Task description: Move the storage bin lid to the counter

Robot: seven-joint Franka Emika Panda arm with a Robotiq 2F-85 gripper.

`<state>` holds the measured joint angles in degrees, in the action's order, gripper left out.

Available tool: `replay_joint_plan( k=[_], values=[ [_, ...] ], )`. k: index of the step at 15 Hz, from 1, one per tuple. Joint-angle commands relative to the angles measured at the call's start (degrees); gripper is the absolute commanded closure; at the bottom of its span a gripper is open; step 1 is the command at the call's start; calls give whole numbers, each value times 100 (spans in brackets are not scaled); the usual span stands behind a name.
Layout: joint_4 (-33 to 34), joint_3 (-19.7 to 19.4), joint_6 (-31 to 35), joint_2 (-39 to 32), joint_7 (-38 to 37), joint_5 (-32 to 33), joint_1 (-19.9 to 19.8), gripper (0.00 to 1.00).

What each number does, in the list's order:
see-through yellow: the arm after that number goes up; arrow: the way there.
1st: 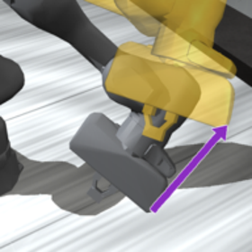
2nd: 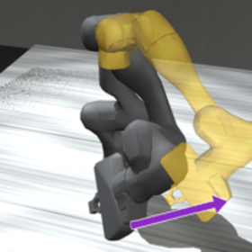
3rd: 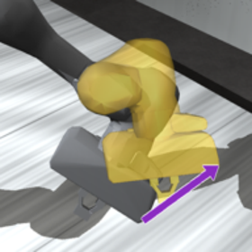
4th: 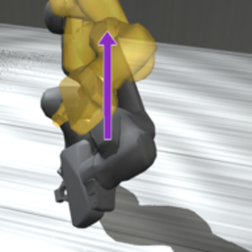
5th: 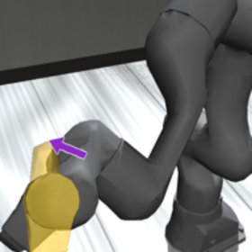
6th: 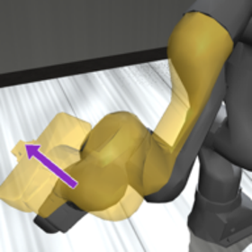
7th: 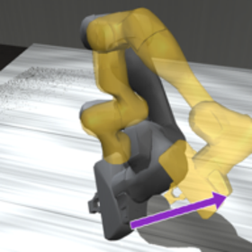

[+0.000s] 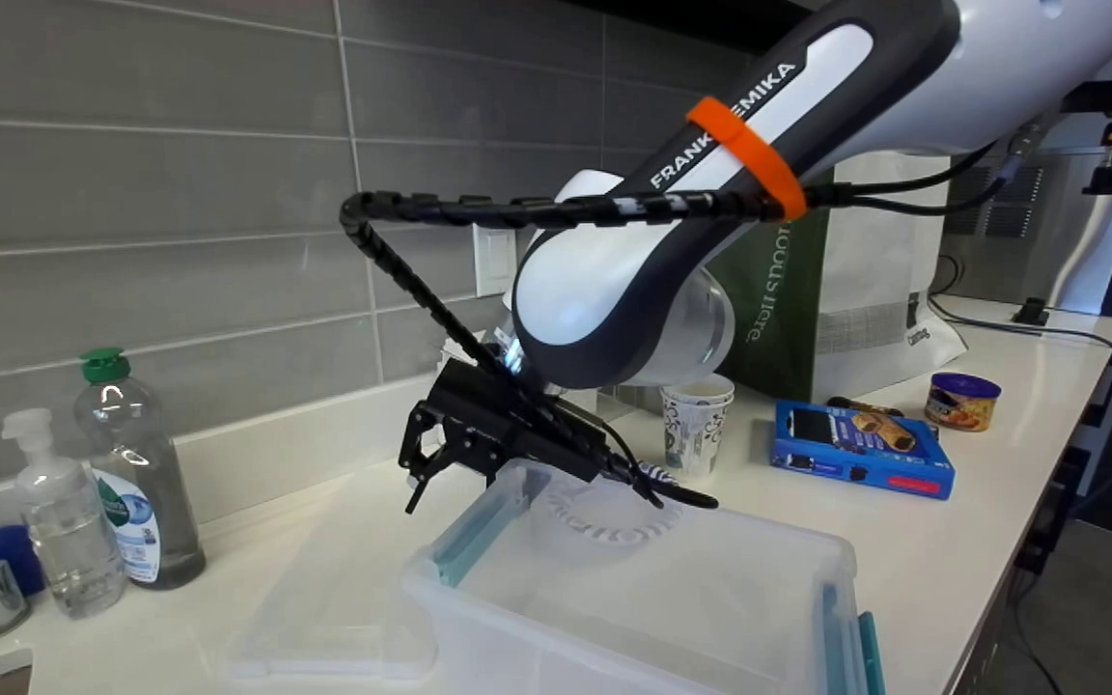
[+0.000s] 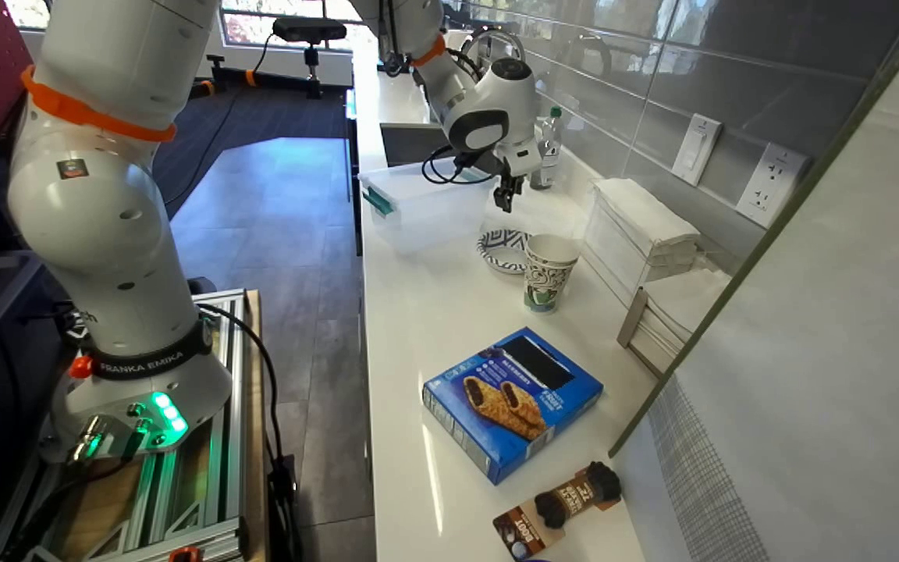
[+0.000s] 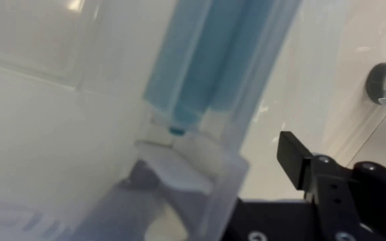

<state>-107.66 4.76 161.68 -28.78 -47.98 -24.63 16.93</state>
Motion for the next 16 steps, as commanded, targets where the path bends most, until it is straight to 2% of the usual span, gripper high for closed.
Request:
replay_joint_plan(
  k=[1,2,4,8,10,16],
  values=[
    [37,197,-107,240,220,141,-128,5],
    [43,221,-84,304,333,170,-134,1],
    [-3,149,-225,511,510,364,-91,0],
    [-129,-113,-240,895,1055,1177,1,0],
    [-222,63,-1002,1220,1484,1168,-221,0],
    [-431,156,-3215,2280,2647,1288,-431,0]
  ],
)
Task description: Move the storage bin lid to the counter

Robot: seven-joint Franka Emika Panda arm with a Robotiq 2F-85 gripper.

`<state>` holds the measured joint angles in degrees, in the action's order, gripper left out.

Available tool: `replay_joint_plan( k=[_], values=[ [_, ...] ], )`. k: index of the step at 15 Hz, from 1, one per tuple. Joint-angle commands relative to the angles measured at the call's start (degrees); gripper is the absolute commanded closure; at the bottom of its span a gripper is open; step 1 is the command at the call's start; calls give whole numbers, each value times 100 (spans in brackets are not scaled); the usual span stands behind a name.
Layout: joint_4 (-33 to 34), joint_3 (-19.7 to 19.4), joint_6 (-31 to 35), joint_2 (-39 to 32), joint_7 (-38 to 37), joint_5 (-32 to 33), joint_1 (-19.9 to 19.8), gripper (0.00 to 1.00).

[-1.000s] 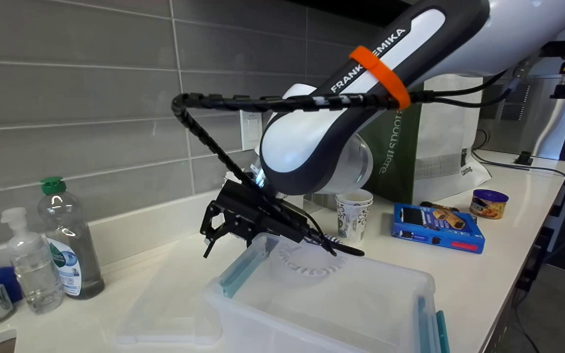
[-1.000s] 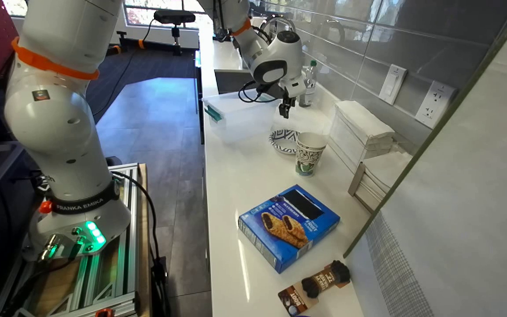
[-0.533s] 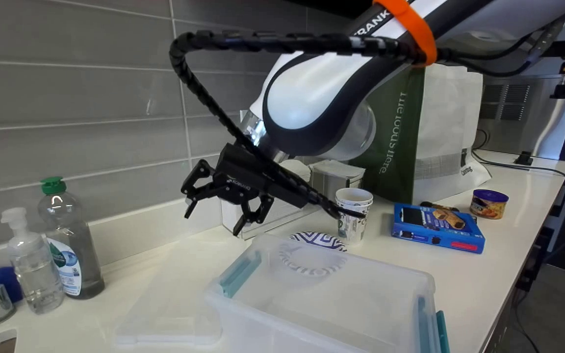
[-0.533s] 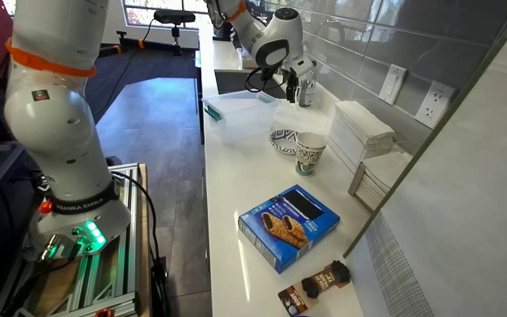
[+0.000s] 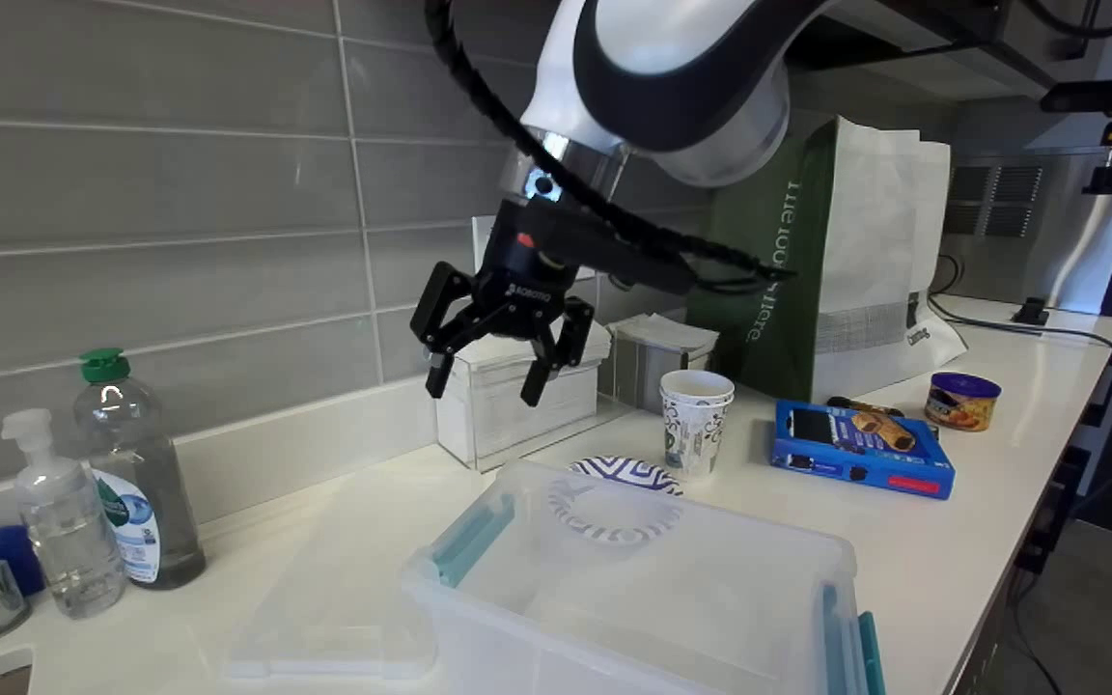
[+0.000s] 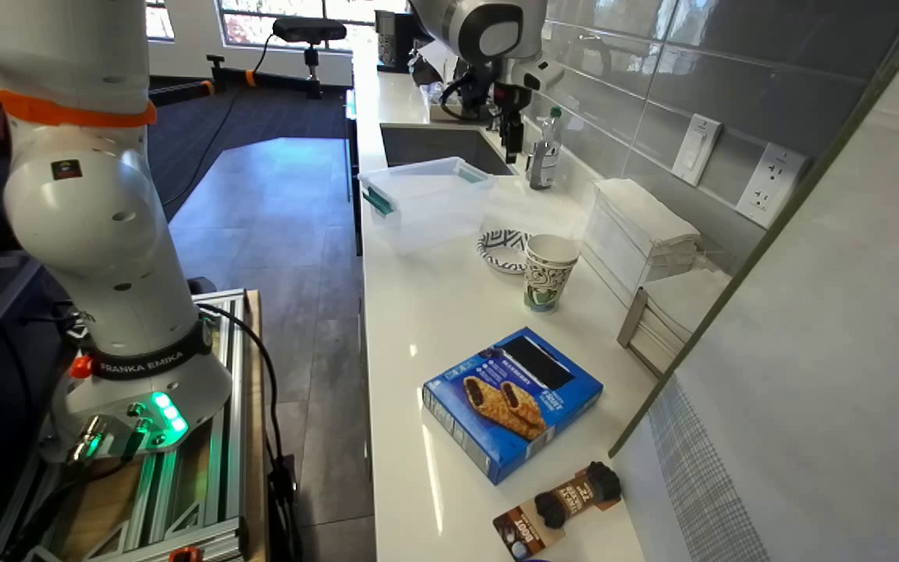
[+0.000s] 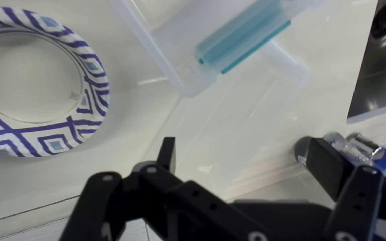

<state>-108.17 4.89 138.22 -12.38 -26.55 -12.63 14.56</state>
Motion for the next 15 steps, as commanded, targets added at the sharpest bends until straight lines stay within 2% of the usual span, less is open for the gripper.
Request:
replay_joint_plan(
  k=[1,2,3,11,15],
  values=[
    [-398,163,-1225,732,751,30,-247,0],
    [-404,140,-1551,793,842,208,-262,0],
    [-435,93,-1624,820,752,664,-248,0],
    [-876,218,-1359,1476,446,3303,-240,0],
    [-952,403,-1129,2319,205,3894,-353,0]
  ],
)
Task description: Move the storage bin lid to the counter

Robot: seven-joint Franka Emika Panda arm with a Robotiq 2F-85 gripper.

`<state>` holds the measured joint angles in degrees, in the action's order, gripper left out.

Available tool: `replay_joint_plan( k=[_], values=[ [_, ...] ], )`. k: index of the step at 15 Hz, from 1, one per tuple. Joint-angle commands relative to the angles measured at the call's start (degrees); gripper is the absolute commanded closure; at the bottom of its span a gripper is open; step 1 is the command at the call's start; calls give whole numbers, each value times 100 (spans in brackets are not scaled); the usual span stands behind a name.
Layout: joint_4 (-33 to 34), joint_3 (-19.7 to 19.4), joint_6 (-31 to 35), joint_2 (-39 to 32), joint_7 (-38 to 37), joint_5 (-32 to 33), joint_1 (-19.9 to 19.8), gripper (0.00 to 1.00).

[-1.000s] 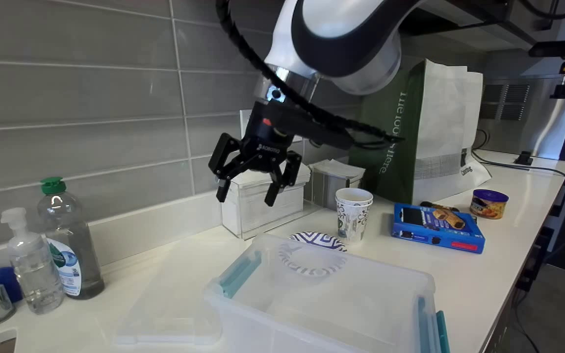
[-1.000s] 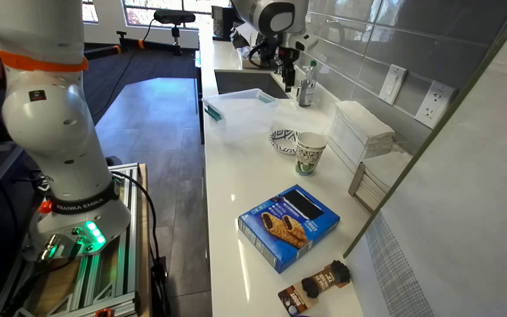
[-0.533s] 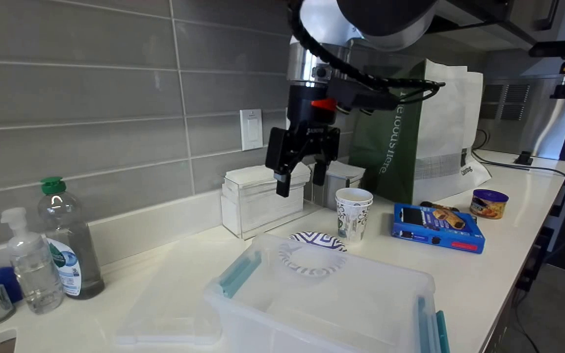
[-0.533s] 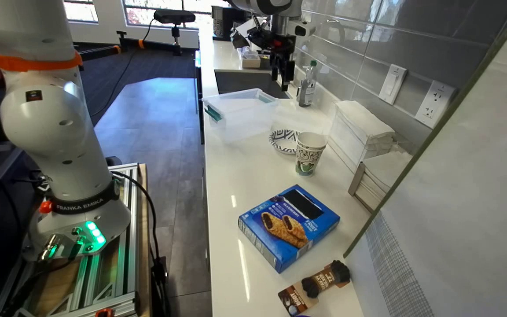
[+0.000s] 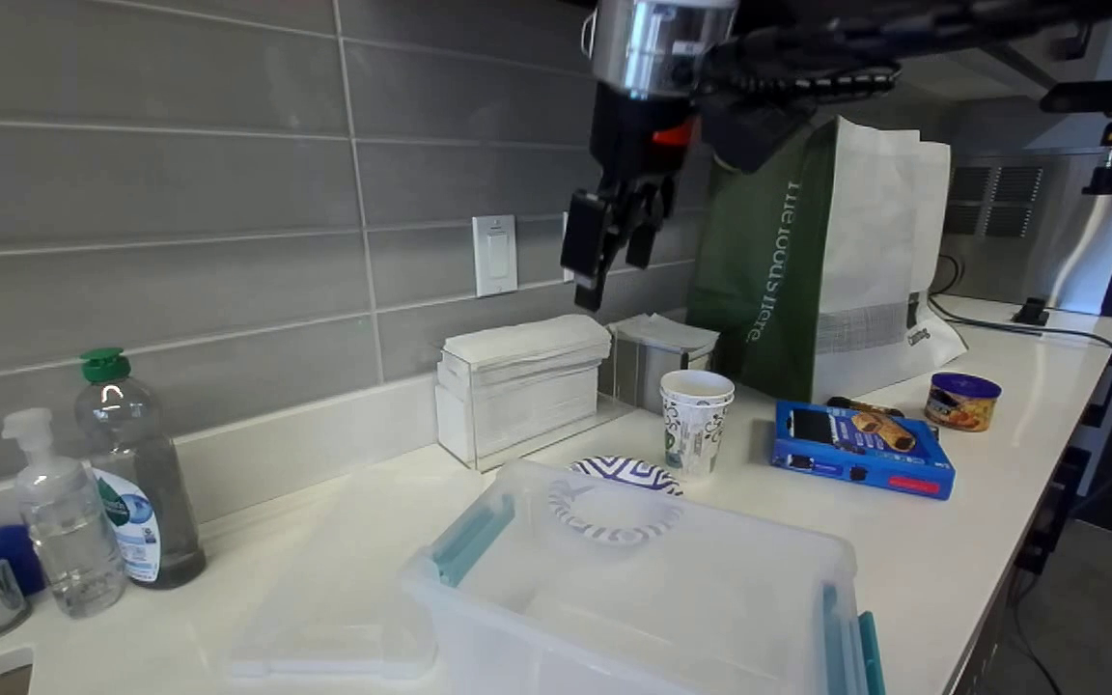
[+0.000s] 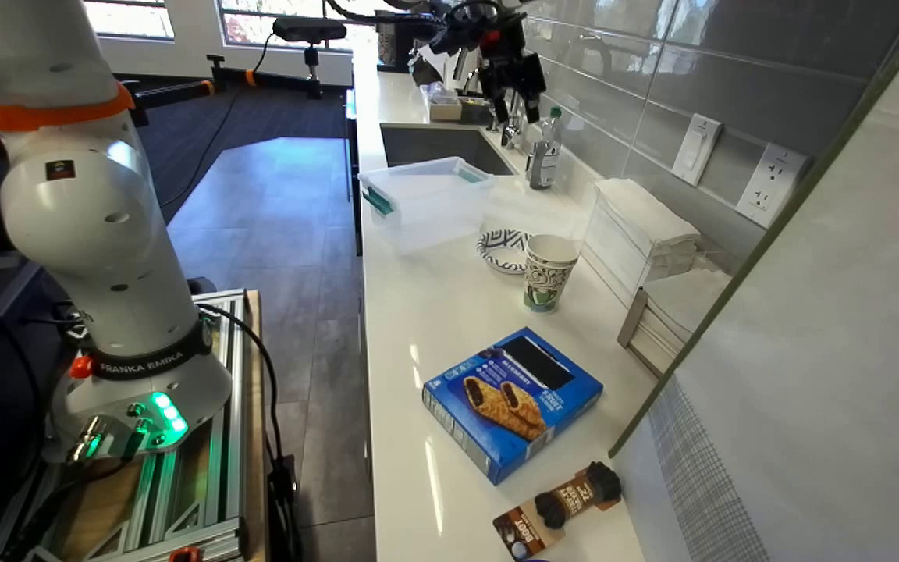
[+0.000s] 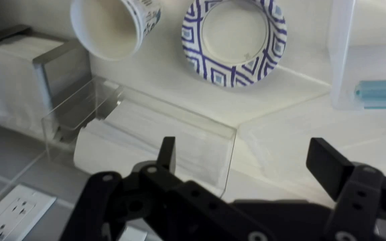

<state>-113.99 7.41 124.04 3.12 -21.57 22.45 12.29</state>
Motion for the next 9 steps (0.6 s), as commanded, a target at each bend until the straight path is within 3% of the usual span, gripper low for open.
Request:
replay_joint_plan(
  k=[1,3,6,7,9],
  values=[
    [-333,172,193,939,-386,192,-173,0],
    [22,64,-756,954,413,-927,-168,0],
    [-130,-362,-66,577,1431,-1949,-358,0],
    [4,-2,-473,908,876,-1415,-367,0],
    [-64,-216,-238,690,1277,-1741,-476,0]
  ],
)
